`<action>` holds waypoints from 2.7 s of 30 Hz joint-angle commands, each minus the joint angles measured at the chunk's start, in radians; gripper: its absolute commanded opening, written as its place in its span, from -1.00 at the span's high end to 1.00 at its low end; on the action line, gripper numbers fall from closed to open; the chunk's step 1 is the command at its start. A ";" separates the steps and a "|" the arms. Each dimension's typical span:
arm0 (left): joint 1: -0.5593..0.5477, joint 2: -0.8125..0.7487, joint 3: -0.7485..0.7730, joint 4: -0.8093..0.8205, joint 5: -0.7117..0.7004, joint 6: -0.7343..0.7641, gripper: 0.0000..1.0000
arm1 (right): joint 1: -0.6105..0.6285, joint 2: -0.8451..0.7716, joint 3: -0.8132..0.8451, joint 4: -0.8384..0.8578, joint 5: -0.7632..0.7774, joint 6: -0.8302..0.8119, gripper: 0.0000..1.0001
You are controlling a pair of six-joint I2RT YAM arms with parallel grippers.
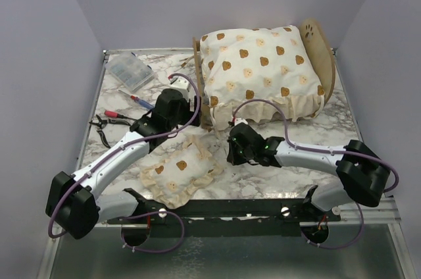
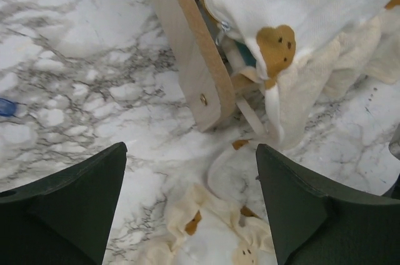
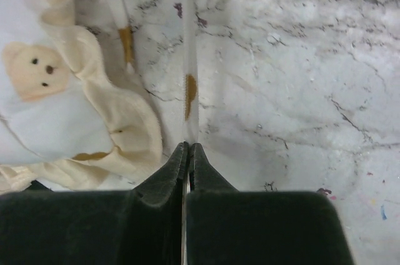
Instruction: Set up the pet bed
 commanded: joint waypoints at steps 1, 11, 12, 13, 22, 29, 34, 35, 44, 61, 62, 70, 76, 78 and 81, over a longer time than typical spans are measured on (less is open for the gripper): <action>-0.019 0.037 -0.054 -0.027 0.152 -0.139 -0.70 | -0.016 -0.041 -0.040 -0.037 -0.063 0.038 0.99; -0.060 0.092 -0.100 0.073 0.180 -0.317 -0.65 | -0.020 -0.086 -0.027 0.087 -0.219 -0.009 0.99; -0.062 0.091 -0.107 0.084 0.184 -0.341 -0.64 | -0.020 -0.092 -0.029 0.124 -0.237 -0.014 0.99; -0.062 0.091 -0.115 0.094 0.188 -0.363 -0.63 | -0.020 -0.095 -0.031 0.159 -0.253 -0.015 0.99; -0.113 0.101 -0.209 0.188 0.219 -0.513 -0.50 | -0.018 -0.059 -0.023 0.339 -0.349 -0.008 0.99; -0.181 0.136 -0.264 0.277 0.223 -0.590 -0.21 | -0.018 -0.090 -0.058 0.378 -0.360 -0.007 0.99; -0.218 0.153 -0.283 0.316 0.205 -0.619 0.50 | -0.018 -0.100 -0.078 0.395 -0.361 -0.003 0.99; -0.218 0.145 -0.284 0.313 0.205 -0.613 0.69 | -0.018 -0.106 -0.081 0.390 -0.355 -0.004 0.99; -0.219 0.011 -0.326 0.126 0.023 -0.540 1.00 | -0.018 -0.205 0.002 0.192 -0.090 -0.105 0.64; -0.217 -0.027 -0.293 0.055 0.002 -0.494 1.00 | -0.019 0.012 0.010 0.392 0.110 -0.131 0.32; -0.217 -0.029 -0.284 0.046 0.004 -0.492 1.00 | -0.018 0.021 -0.001 0.417 0.105 -0.137 0.30; -0.217 -0.018 -0.211 0.013 0.018 -0.474 1.00 | -0.019 0.171 -0.069 0.720 0.064 -0.143 0.18; -0.212 0.004 -0.185 0.015 0.024 -0.480 1.00 | -0.018 0.315 -0.071 0.905 0.043 -0.176 0.09; -0.208 0.005 -0.178 0.014 0.024 -0.482 1.00 | -0.018 0.352 -0.070 0.959 0.017 -0.178 -0.04; -0.198 0.009 -0.173 0.015 0.035 -0.483 1.00 | -0.018 0.400 -0.062 1.022 -0.011 -0.180 -0.13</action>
